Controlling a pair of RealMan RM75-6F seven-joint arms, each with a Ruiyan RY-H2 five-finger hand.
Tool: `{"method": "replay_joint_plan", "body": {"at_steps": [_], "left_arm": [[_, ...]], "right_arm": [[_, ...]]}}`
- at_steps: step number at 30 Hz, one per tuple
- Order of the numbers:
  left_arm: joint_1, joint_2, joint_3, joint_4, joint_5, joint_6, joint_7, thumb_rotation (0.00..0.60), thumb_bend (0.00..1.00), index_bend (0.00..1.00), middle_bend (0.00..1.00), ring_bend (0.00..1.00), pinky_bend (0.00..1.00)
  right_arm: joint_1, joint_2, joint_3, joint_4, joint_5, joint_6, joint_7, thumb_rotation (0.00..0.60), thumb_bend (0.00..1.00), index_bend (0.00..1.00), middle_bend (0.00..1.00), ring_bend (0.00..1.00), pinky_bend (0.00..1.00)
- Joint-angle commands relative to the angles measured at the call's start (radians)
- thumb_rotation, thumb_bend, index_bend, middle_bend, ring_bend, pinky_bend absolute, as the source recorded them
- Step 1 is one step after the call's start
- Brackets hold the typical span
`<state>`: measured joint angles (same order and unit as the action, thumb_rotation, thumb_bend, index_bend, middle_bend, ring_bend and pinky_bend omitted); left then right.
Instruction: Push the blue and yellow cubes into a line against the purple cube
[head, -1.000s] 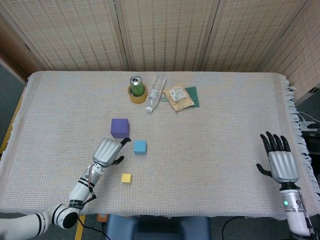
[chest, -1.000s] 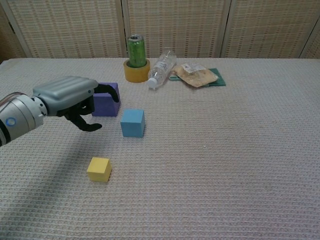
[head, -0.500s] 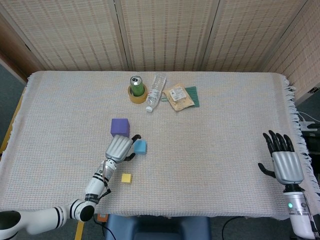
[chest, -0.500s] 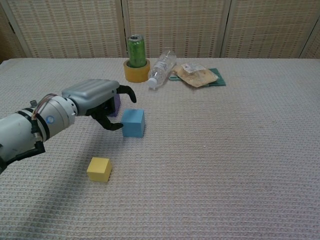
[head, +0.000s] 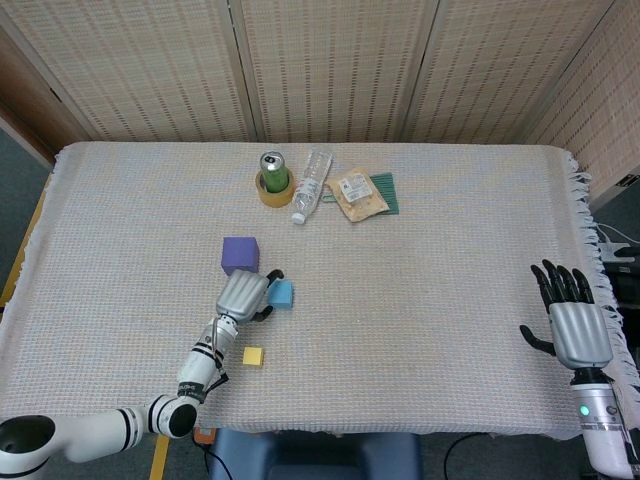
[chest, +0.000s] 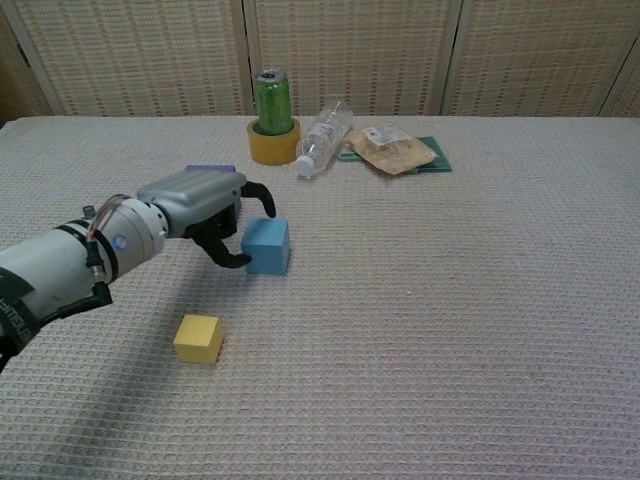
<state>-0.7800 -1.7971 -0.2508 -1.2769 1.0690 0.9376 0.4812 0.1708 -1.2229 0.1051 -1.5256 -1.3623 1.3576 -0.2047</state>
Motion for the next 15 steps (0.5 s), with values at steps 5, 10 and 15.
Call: {"method": "replay_joint_plan", "body": {"at_steps": [5,10,15], "left_arm": [[-0.010,-0.022,0.007,0.039,0.009,0.006,-0.032,0.600,0.31,0.38,1.00,1.00,1.00],[-0.012,-0.034,0.008,0.060,0.019,0.016,-0.063,0.600,0.31,0.43,1.00,1.00,1.00],[-0.001,-0.046,0.013,0.075,0.057,0.057,-0.108,0.600,0.31,0.51,1.00,1.00,1.00]], "right_arm": [[-0.001,0.002,-0.001,-0.005,0.001,0.002,0.000,0.523,0.00,0.00,0.00,0.00,0.00],[0.000,0.003,-0.002,-0.006,0.002,0.000,-0.002,0.523,0.00,0.00,0.00,0.00,0.00],[0.001,0.003,-0.002,-0.007,0.006,-0.002,-0.008,0.523,0.00,0.00,0.00,0.00,0.00]]}}
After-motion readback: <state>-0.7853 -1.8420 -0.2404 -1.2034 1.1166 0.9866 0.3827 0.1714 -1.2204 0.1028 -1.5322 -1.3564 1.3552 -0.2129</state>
